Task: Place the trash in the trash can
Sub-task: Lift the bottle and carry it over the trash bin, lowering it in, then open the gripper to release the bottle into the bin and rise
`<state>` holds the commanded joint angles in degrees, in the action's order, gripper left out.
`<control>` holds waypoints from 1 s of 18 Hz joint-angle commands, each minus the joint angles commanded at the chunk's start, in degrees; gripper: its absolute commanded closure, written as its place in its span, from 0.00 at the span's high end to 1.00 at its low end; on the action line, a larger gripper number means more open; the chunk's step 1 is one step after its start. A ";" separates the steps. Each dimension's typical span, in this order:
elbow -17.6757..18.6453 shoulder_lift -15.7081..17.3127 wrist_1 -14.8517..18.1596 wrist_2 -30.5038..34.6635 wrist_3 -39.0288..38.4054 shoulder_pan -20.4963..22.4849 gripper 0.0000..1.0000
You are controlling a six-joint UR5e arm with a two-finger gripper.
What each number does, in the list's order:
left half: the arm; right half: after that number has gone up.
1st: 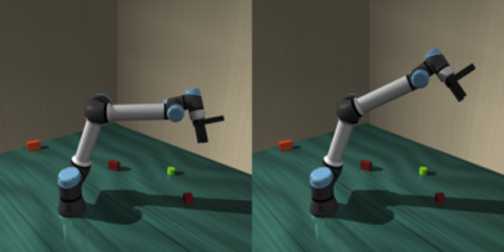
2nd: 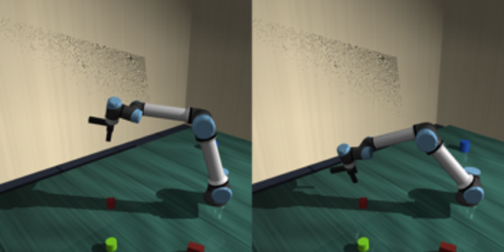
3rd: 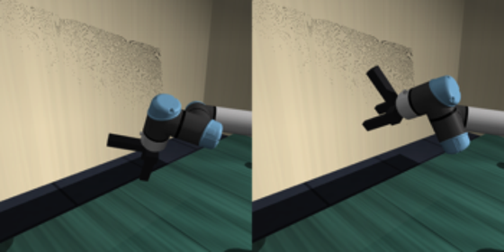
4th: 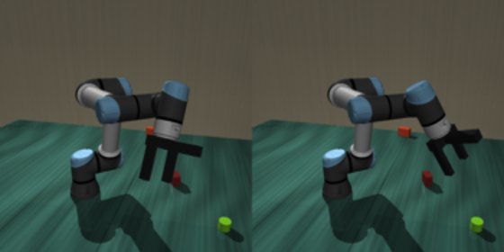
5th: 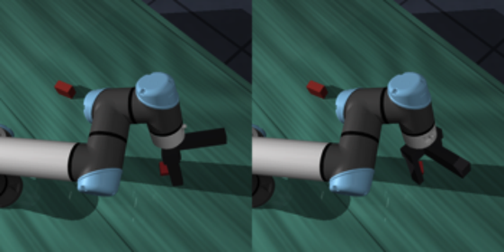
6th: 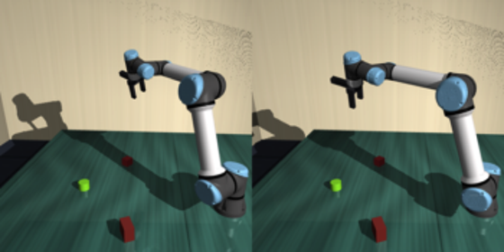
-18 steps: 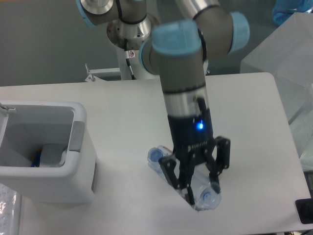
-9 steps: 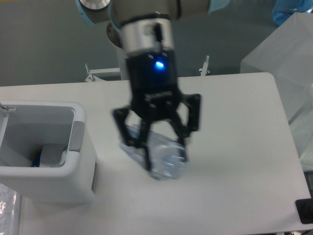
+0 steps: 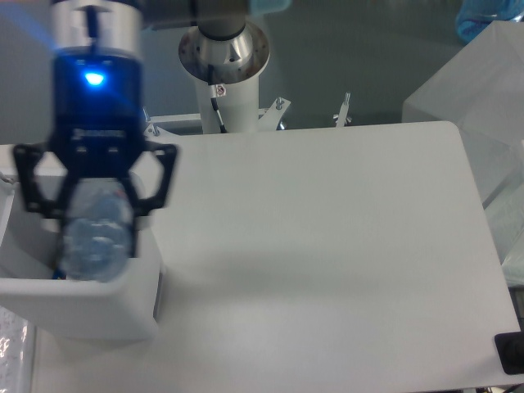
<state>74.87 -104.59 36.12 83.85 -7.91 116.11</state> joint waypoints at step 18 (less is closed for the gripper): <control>7.74 3.25 0.00 0.26 0.44 -1.24 0.86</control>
<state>82.62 -101.34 36.12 84.11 -7.47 114.87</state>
